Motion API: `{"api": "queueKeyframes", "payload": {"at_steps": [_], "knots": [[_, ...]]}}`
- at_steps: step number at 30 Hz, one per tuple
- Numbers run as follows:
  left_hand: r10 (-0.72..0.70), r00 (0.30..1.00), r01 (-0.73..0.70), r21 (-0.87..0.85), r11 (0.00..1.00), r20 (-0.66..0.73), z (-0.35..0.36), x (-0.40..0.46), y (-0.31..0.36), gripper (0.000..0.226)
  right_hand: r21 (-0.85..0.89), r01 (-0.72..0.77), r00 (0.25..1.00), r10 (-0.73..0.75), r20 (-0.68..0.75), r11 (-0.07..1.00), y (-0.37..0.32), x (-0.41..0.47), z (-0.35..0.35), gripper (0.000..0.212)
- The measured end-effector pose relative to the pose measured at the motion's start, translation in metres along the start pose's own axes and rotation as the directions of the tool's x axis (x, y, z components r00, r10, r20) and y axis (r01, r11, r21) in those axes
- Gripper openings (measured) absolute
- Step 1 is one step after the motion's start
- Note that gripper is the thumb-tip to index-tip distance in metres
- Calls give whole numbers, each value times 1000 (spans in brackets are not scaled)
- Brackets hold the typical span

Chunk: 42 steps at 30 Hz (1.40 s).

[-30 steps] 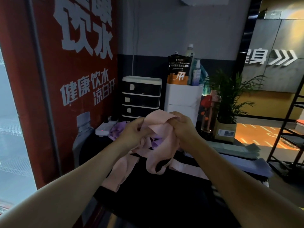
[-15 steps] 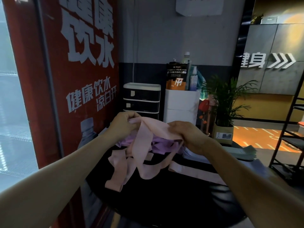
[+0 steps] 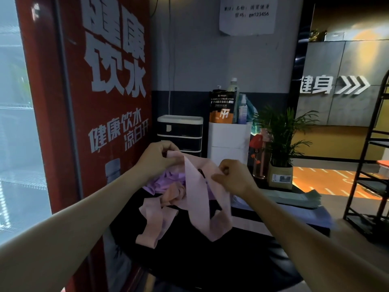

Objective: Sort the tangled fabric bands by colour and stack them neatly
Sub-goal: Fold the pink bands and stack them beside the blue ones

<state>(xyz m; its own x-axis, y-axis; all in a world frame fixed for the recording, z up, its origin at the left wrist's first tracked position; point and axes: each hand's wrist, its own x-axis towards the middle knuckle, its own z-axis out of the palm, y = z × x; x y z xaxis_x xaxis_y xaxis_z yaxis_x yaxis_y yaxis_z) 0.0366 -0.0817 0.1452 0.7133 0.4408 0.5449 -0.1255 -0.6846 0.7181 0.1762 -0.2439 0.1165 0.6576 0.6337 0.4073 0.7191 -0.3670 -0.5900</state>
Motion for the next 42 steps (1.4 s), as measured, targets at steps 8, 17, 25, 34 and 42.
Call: {"api": "queueKeyframes", "payload": {"at_steps": [8, 17, 25, 34, 42], "knots": [[62, 987, -75, 81, 994, 151, 14, -2, 16, 17, 325, 66, 986, -111, 121, 943, -9, -4, 5, 21], [34, 998, -32, -37, 999, 52, 19, -1, 16, 14, 485, -230, 870, -46, 491, 844, -7, -19, 5, 25], [74, 997, -73, -35, 997, 21, 21, -3, 22, 18, 153, 61, 978, -89, 187, 986, 3, -17, 15, 30], [64, 970, -72, 22, 997, 235, 0, -12, 14, 20, 62, 109, 988, -115, 107, 992, 13, -3, -17, 20], [-52, 828, 60, 5, 998, 559, 9, -15, 9, 52, 392, 32, 997, -4, -73, 919, -6, 2, -12, 25]]}}
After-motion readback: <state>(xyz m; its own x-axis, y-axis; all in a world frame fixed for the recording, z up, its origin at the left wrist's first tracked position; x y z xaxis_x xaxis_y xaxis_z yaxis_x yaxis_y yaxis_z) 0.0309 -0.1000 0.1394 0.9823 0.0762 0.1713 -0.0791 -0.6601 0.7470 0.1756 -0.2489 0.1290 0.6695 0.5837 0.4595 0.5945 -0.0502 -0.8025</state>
